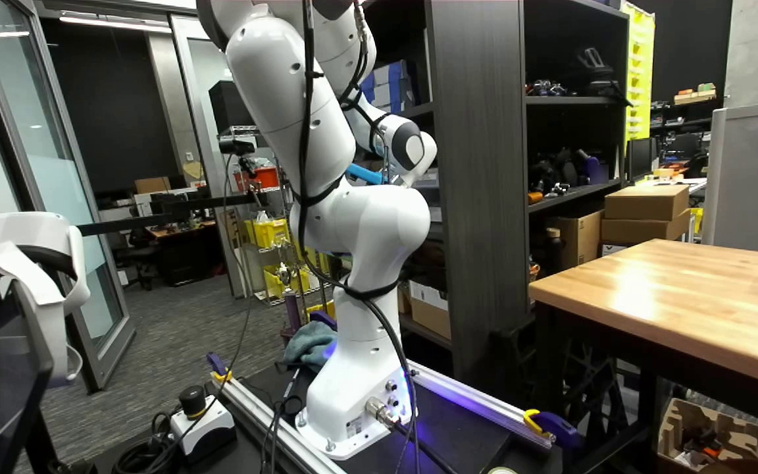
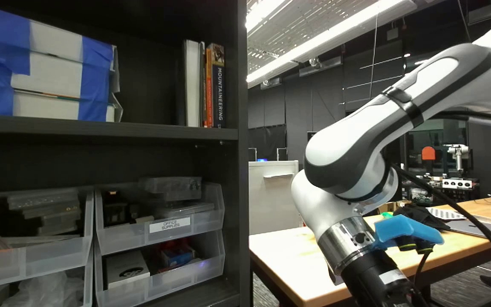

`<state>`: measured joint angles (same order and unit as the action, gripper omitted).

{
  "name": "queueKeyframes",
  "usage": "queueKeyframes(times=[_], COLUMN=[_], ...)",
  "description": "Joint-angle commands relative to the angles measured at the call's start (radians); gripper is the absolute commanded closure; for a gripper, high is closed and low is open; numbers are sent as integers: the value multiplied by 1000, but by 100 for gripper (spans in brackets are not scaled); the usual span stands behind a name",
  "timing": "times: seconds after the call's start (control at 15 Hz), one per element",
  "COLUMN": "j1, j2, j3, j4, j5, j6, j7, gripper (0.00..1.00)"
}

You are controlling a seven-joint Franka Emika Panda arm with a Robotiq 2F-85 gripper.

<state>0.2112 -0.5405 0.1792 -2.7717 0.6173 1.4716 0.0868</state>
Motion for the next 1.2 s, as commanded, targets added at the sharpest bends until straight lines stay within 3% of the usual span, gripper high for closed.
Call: queueKeyframes(times=[0.0, 1.13], j1=[-19, -53], j2=[-34, -161], j3=[7, 11], j4=[-15, -18], j5=[99, 424], j6=[84, 406], j7=[-5, -55], gripper=[87, 87])
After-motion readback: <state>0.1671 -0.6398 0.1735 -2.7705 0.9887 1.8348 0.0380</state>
